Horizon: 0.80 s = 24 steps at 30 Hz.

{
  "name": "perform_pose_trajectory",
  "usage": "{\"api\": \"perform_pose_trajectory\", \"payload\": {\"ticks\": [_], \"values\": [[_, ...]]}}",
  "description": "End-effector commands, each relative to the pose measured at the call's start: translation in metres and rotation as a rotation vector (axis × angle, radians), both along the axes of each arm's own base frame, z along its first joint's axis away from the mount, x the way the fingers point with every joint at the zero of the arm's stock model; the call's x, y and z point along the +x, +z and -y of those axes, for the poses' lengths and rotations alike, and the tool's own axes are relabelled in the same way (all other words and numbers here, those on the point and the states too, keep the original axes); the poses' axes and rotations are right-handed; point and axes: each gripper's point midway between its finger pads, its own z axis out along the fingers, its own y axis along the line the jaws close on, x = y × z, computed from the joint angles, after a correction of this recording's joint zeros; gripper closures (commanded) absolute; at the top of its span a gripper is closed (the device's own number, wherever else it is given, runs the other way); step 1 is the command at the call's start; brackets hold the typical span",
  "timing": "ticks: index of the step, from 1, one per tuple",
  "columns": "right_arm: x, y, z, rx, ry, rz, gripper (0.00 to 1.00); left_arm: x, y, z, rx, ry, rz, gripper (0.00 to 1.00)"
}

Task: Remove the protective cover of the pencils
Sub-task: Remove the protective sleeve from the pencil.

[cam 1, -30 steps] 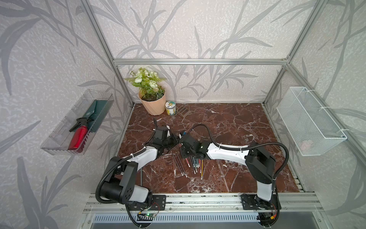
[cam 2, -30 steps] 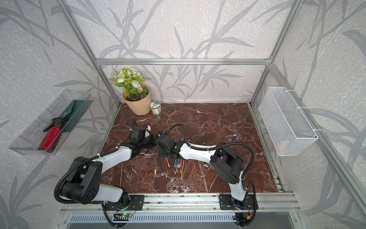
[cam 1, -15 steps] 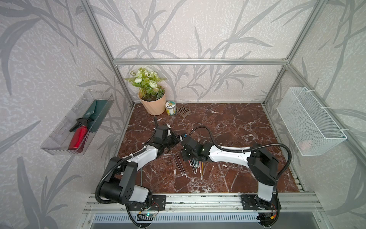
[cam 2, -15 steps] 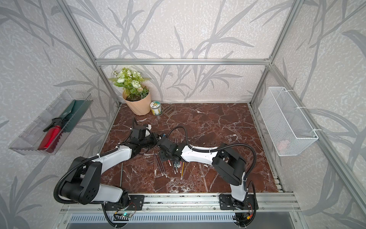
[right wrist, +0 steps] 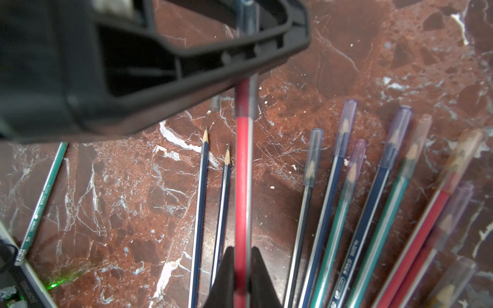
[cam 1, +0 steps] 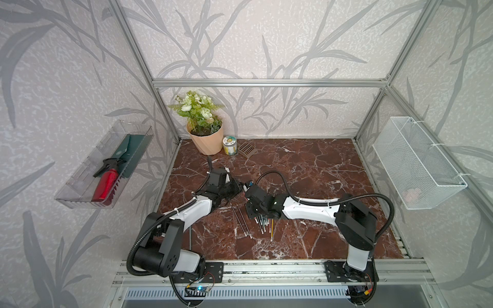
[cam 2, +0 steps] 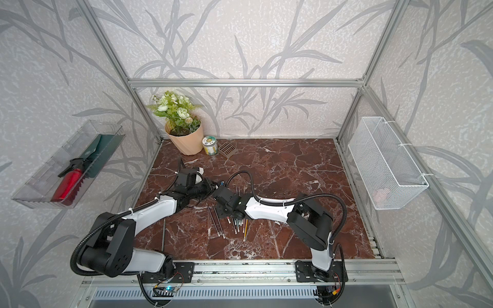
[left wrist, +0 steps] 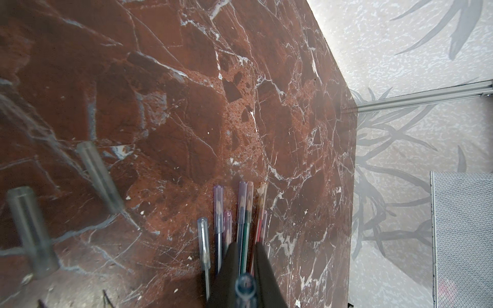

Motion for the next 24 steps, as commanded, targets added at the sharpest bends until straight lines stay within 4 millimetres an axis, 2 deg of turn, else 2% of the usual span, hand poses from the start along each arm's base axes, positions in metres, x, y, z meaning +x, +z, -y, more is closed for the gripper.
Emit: {"api": "perform_pose_trajectory", "payload": {"ticks": [1,13,24], "values": [[-0.006,0.019,-0.004,0.017,0.026,0.049,0.93,0.005,0.019,-0.002,0.023,0.005,0.055,1.00],[-0.022,0.026,0.003,0.005,0.045,0.102,1.00,0.005,0.023,-0.011,0.075,0.029,0.063,1.00],[-0.040,0.019,0.008,-0.008,0.054,0.112,1.00,0.005,0.021,-0.027,0.128,0.075,0.049,1.00]]}}
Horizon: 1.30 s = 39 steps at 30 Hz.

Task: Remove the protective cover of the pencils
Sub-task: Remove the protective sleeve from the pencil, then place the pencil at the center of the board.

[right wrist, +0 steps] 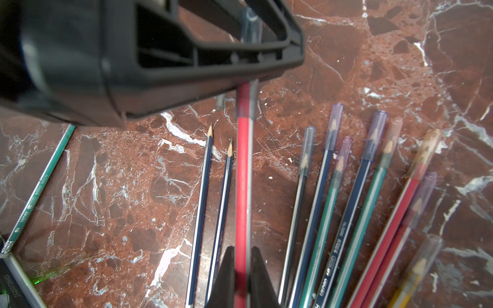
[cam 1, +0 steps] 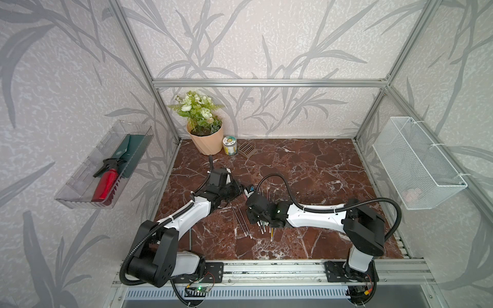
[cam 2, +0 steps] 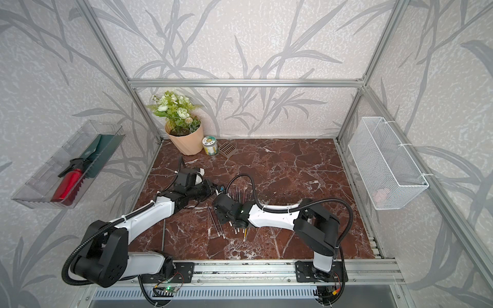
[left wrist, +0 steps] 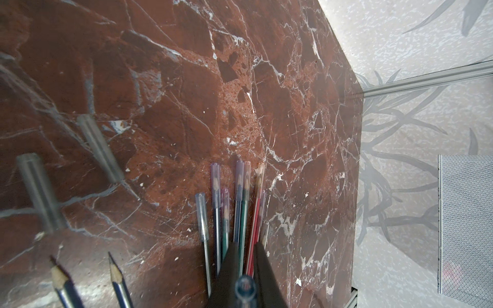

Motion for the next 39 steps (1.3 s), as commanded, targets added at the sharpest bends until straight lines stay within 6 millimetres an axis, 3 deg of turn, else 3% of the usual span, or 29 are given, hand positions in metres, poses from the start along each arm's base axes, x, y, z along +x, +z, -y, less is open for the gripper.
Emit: {"api": "perform_pose_trajectory", "payload": {"ticks": [1,16,26,34,39], "values": [[-0.021,0.011,0.003,-0.010,0.043,0.013,1.00,0.022,0.015,-0.027,0.087,0.098,0.080,1.00],[-0.033,-0.014,-0.009,-0.031,0.059,-0.050,1.00,0.021,-0.006,-0.077,0.141,0.266,-0.009,1.00],[-0.044,-0.011,-0.018,-0.021,0.082,-0.031,1.00,0.020,-0.020,-0.097,0.119,0.333,-0.080,1.00],[-0.032,-0.025,-0.005,-0.072,-0.005,-0.029,1.00,0.024,-0.016,-0.095,0.120,0.303,-0.078,1.00],[-0.024,-0.043,0.001,-0.073,-0.061,-0.097,1.00,0.014,-0.031,-0.109,0.243,0.316,-0.211,1.00]]}}
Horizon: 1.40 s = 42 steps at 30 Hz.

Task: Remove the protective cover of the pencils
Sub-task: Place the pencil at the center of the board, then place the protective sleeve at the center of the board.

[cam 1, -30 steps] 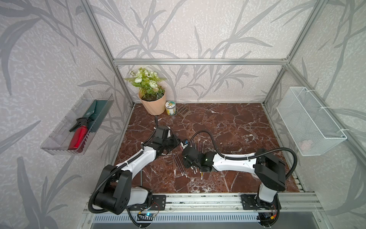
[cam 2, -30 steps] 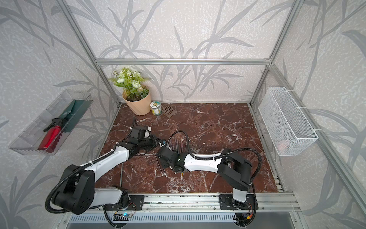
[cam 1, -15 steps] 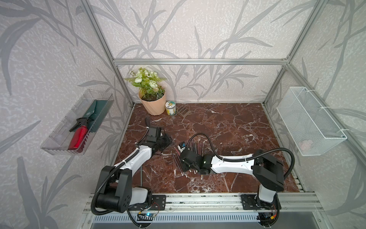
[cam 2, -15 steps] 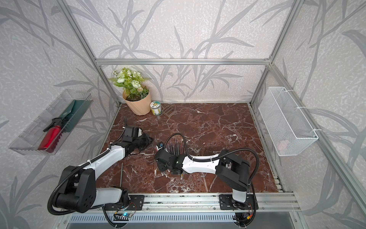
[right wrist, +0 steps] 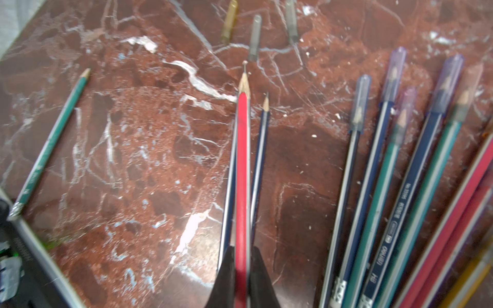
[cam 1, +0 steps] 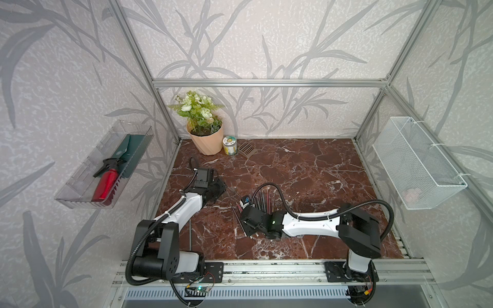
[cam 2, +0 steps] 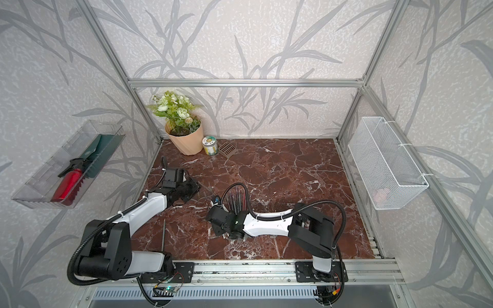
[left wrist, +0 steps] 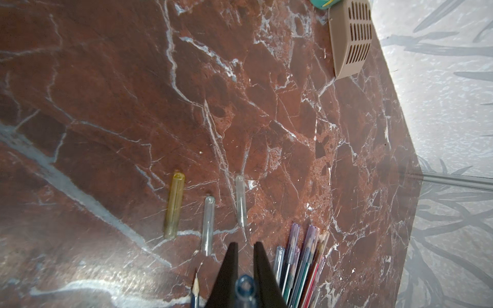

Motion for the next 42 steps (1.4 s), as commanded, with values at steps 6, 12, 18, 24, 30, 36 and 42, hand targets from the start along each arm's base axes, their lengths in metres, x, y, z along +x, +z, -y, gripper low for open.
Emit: {"api": "perform_pose_trajectory", "payload": {"ticks": [6,12,18,24,30,36,42], "values": [[0.011,-0.034,0.011,-0.063,-0.072,-0.088,1.00,-0.008,-0.028,-0.017,0.117,0.007,-0.202,1.00],[0.011,-0.044,0.009,-0.073,-0.070,-0.122,1.00,-0.002,-0.038,-0.008,0.101,-0.034,-0.237,1.00],[0.012,-0.047,0.007,-0.079,-0.069,-0.129,0.96,-0.002,-0.042,-0.009,0.126,-0.036,-0.260,1.00],[0.012,-0.050,0.005,-0.085,-0.065,-0.139,0.86,-0.013,-0.035,-0.032,0.231,0.029,-0.278,1.00],[0.011,-0.049,0.006,-0.087,-0.064,-0.140,0.83,-0.025,-0.040,-0.053,0.332,0.076,-0.348,1.00],[0.012,-0.047,0.002,-0.078,-0.050,-0.136,0.81,-0.025,-0.050,-0.054,0.344,0.075,-0.397,1.00],[0.013,-0.022,-0.005,-0.040,-0.011,-0.106,0.75,-0.019,-0.062,-0.046,0.312,0.047,-0.424,1.00]]}}
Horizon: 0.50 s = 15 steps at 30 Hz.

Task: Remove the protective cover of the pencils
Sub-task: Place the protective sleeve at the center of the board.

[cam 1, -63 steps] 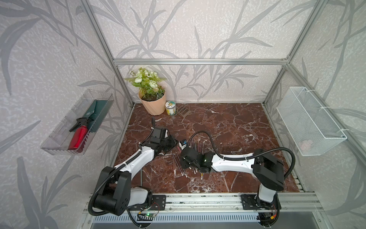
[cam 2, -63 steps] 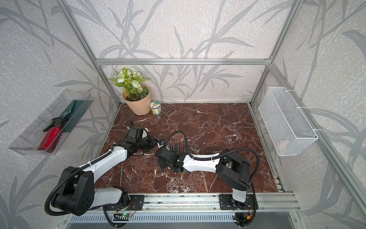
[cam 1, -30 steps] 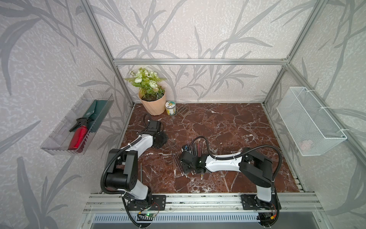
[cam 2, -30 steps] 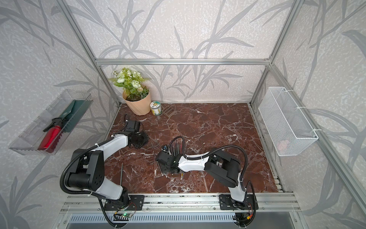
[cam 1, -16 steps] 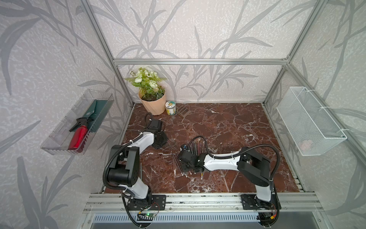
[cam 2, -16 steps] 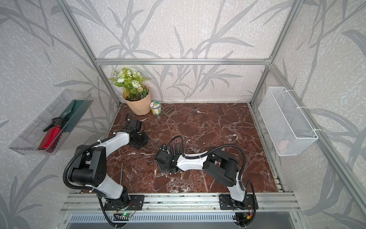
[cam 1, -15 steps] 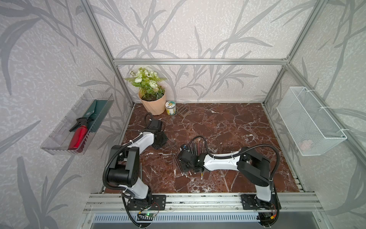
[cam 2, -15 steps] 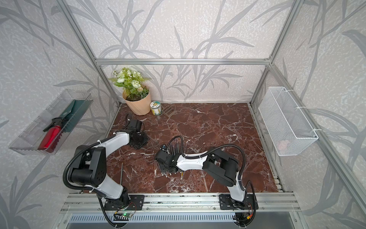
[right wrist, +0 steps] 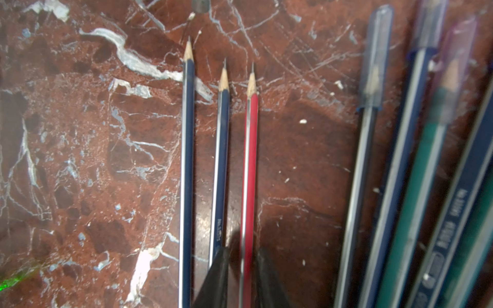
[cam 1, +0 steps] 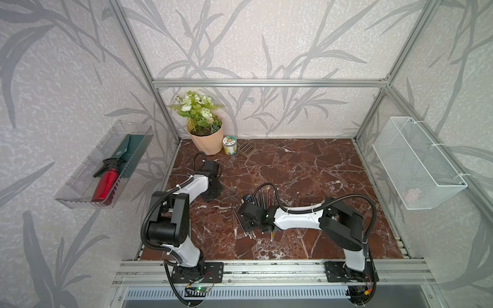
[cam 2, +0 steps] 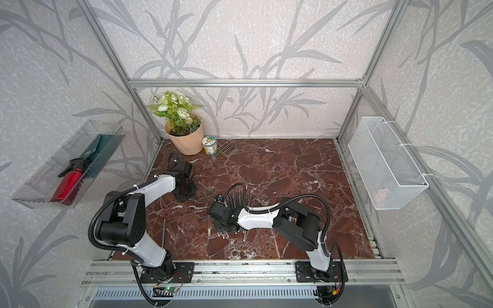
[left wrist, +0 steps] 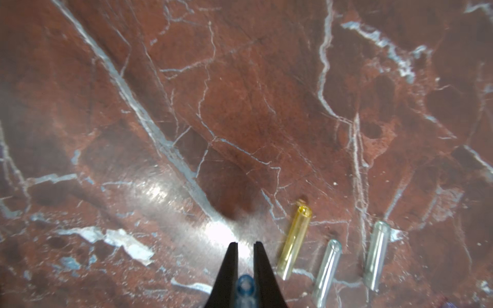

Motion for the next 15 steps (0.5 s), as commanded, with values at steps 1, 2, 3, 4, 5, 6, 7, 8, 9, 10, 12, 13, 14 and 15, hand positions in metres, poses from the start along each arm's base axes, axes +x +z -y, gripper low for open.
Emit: {"api": "perform_pose_trajectory", "payload": {"ticks": [1,2,3,4,5,6,7,8,9,10,12,13,14,15], "values": [[0.002,0.022,-0.002,0.011,0.026,0.024,0.75,-0.001,-0.002,0.000,0.003,-0.004,-0.035,1.00],[0.002,0.027,-0.001,0.015,0.028,0.034,0.74,0.000,-0.003,0.001,-0.001,-0.006,-0.036,1.00],[0.003,0.034,0.000,0.019,0.028,0.047,0.73,0.000,-0.003,0.001,-0.002,-0.006,-0.037,1.00],[0.004,0.038,0.003,0.020,0.020,0.059,0.73,0.000,-0.003,0.001,-0.002,-0.007,-0.037,1.00],[0.006,0.043,0.006,0.021,0.012,0.071,0.72,0.000,-0.003,0.001,-0.002,-0.007,-0.036,1.00],[0.007,0.046,0.010,0.018,0.002,0.086,0.72,0.001,-0.003,0.001,-0.001,-0.006,-0.035,1.00],[0.009,0.049,0.015,0.014,-0.010,0.104,0.71,0.000,-0.002,0.002,-0.003,-0.007,-0.036,1.00],[0.011,0.050,0.019,0.009,-0.021,0.119,0.71,0.000,-0.003,0.002,-0.003,-0.007,-0.036,1.00],[0.013,0.052,0.024,0.003,-0.035,0.135,0.71,0.001,-0.003,0.002,-0.005,-0.008,-0.036,0.98],[0.015,0.052,0.030,-0.005,-0.046,0.144,0.71,0.001,-0.003,0.002,-0.006,-0.008,-0.037,0.97],[0.020,0.051,0.039,-0.015,-0.066,0.150,0.71,0.001,-0.005,0.003,-0.010,-0.008,-0.039,0.95],[0.023,0.050,0.044,-0.021,-0.076,0.148,0.71,0.001,-0.005,0.004,-0.013,-0.008,-0.042,0.95],[0.025,0.048,0.047,-0.024,-0.083,0.143,0.71,0.001,-0.006,0.004,-0.015,-0.009,-0.046,0.94],[0.027,0.046,0.051,-0.026,-0.093,0.138,0.71,0.001,-0.007,0.004,-0.016,-0.009,-0.048,0.93]]}}
